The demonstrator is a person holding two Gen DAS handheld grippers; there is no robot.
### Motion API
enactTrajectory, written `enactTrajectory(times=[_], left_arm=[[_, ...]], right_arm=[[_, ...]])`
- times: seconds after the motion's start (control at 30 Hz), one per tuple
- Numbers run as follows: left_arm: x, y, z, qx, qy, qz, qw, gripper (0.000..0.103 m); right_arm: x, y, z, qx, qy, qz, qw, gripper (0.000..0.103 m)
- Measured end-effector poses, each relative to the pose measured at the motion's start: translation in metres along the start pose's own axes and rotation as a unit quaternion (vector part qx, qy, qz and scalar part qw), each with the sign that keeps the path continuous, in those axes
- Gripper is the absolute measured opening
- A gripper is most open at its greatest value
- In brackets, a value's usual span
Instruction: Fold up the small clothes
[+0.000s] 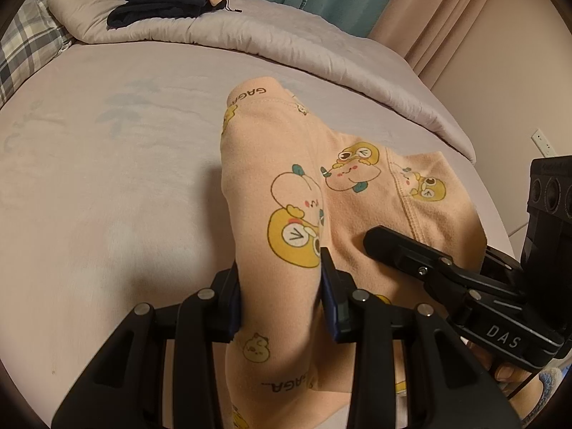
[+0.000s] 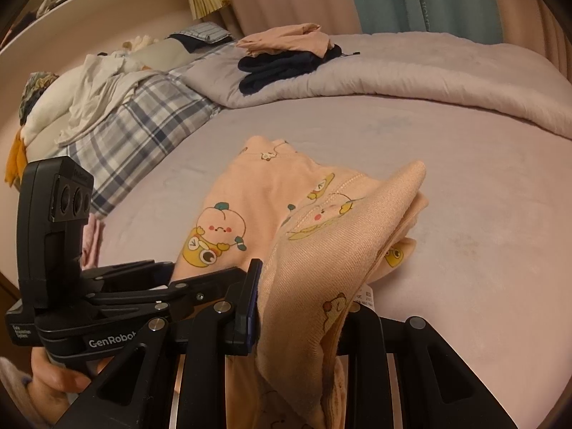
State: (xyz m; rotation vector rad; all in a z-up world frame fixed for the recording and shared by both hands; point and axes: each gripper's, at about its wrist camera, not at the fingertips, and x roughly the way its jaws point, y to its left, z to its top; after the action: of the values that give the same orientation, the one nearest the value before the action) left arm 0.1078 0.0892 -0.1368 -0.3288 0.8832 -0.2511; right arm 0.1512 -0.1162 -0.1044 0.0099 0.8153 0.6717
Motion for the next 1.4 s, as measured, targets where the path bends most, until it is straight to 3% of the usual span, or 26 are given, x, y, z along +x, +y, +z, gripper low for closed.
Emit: enactTrajectory(times=[1.4], left_arm=[[0.033,0.015,0.038,0.018,-0.012,0.035,0.9991,0.036]], right_arm=[[0.023,-0.006,0.023,-0.003,-0.006,0.002,1.000,0.028]])
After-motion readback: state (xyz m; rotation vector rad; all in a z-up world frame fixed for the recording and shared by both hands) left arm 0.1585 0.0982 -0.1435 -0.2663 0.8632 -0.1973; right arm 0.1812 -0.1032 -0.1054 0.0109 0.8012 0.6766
